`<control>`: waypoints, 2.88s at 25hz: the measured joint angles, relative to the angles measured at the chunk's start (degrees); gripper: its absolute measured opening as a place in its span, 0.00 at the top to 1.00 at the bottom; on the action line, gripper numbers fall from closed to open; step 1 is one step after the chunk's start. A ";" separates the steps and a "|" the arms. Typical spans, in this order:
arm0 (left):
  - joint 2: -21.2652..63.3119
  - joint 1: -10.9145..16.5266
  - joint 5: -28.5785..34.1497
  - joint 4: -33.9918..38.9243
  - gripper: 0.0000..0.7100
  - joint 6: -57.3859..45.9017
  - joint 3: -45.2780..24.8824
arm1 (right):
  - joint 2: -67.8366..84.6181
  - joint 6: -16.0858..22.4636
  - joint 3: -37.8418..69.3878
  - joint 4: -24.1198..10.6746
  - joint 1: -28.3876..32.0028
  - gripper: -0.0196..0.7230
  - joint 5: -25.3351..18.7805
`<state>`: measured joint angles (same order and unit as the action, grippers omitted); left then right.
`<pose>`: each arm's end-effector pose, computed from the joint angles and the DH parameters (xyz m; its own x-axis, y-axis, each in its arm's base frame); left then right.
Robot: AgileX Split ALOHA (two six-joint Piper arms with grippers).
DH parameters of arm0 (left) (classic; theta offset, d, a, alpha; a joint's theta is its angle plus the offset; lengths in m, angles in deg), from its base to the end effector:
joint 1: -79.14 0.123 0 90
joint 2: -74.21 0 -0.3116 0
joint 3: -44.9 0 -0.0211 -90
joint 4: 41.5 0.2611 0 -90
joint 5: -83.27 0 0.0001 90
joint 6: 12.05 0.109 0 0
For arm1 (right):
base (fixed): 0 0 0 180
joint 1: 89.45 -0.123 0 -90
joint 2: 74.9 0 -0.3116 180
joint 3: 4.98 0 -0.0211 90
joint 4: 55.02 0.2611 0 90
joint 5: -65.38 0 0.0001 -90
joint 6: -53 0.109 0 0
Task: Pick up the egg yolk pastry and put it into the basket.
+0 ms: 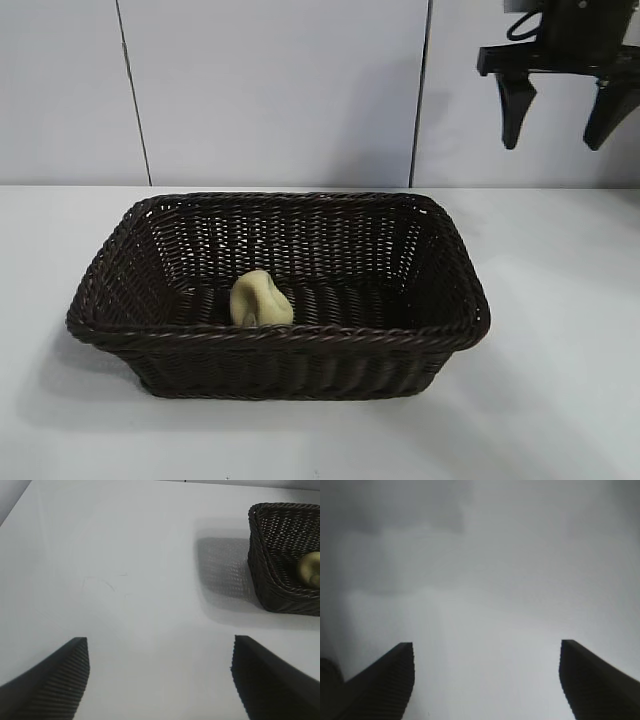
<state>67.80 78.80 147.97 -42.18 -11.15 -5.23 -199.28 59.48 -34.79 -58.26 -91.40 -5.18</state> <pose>-0.0103 -0.0011 0.2627 -0.5184 0.0137 -0.8550 0.0206 0.9998 0.0035 0.4657 0.0100 0.2752 -0.9634 0.0612 -0.2608 0.0707 0.9971 -0.0271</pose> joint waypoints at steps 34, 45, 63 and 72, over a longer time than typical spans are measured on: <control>0.00 0.00 0.00 0.00 0.20 0.00 0.00 | 67.87 -1.81 68.60 1.50 -0.06 0.21 1.90; 0.00 0.00 0.00 0.00 0.20 0.00 0.00 | 94.36 -3.32 78.88 1.50 -0.06 0.21 5.54; 0.00 0.00 0.00 0.00 0.20 0.00 0.00 | 99.88 -3.32 80.87 1.74 -0.06 0.21 9.09; 0.00 0.00 0.00 0.00 0.20 0.00 0.00 | 116.71 -3.32 80.87 1.74 -0.06 0.21 8.86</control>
<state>67.80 78.80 147.97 -42.18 -11.15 -5.23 -82.56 56.16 46.08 -56.52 -91.45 3.68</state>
